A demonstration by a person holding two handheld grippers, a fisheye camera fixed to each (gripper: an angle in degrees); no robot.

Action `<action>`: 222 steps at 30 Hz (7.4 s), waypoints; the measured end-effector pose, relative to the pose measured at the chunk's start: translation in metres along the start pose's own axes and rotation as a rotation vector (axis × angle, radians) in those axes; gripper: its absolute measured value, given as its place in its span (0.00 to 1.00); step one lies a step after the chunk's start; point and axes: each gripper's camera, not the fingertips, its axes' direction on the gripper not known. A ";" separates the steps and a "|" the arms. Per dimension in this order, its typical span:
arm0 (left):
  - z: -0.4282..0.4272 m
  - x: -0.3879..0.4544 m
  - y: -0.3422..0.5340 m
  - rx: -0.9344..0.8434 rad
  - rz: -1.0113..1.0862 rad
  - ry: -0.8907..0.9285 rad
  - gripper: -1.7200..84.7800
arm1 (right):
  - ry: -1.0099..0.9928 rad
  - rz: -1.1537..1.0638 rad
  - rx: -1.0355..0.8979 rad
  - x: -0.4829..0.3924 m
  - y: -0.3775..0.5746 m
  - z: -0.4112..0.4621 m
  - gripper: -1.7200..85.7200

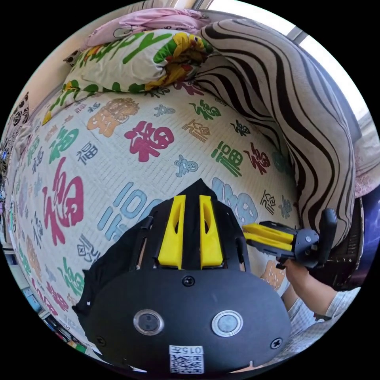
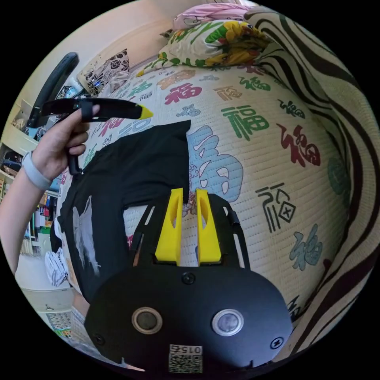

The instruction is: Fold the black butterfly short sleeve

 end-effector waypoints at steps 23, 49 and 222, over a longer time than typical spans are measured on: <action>-0.034 -0.135 -0.002 0.207 0.028 0.163 0.02 | -0.034 -0.168 0.034 -0.015 -0.058 -0.053 0.01; -0.098 -0.305 0.345 0.334 -0.348 0.121 0.01 | -0.189 -0.633 -0.203 -0.190 0.023 0.027 0.02; -0.367 -0.079 0.693 0.295 -0.291 -0.204 0.05 | -0.360 -0.372 -0.163 -0.426 -0.335 0.257 0.03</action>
